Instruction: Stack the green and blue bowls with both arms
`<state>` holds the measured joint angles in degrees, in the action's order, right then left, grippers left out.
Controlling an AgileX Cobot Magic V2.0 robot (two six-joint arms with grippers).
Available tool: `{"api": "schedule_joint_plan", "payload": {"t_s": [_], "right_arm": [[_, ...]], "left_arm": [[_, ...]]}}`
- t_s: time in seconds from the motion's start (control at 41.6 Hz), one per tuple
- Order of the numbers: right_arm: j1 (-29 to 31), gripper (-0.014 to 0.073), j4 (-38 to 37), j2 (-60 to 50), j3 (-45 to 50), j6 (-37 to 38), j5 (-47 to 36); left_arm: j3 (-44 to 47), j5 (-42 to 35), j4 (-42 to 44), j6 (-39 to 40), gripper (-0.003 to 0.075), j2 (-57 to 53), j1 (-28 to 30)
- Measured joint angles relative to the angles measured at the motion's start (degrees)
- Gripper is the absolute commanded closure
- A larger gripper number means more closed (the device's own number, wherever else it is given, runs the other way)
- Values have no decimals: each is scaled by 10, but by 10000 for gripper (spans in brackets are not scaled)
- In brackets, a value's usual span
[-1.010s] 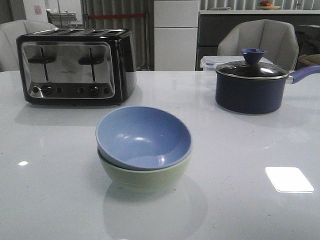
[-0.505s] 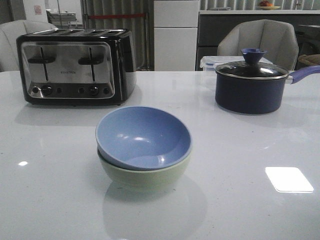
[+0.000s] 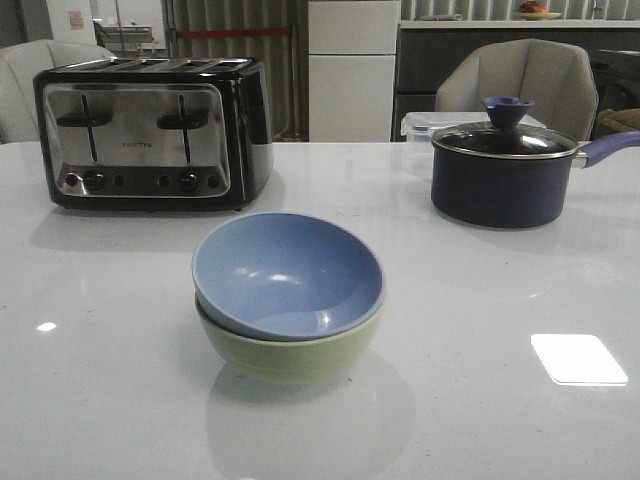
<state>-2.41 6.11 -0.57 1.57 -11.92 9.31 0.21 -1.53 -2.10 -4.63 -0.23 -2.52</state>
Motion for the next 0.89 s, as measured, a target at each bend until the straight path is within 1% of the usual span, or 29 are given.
{"api": "schedule_joint_plan", "payload": {"t_s": [0.168, 0.337, 0.409, 0.89], "right_arm": [[0, 535, 2, 0, 0, 6, -14], [0, 535, -22, 0, 0, 104, -52], [0, 535, -29, 0, 0, 125, -56], [7, 535, -35, 0, 0, 141, -60]], "left_arm": [[0, 0, 0, 0, 627, 0, 0], [0, 0, 0, 0, 627, 0, 0], [0, 0, 0, 0, 627, 0, 0], [0, 0, 0, 0, 627, 0, 0]]}}
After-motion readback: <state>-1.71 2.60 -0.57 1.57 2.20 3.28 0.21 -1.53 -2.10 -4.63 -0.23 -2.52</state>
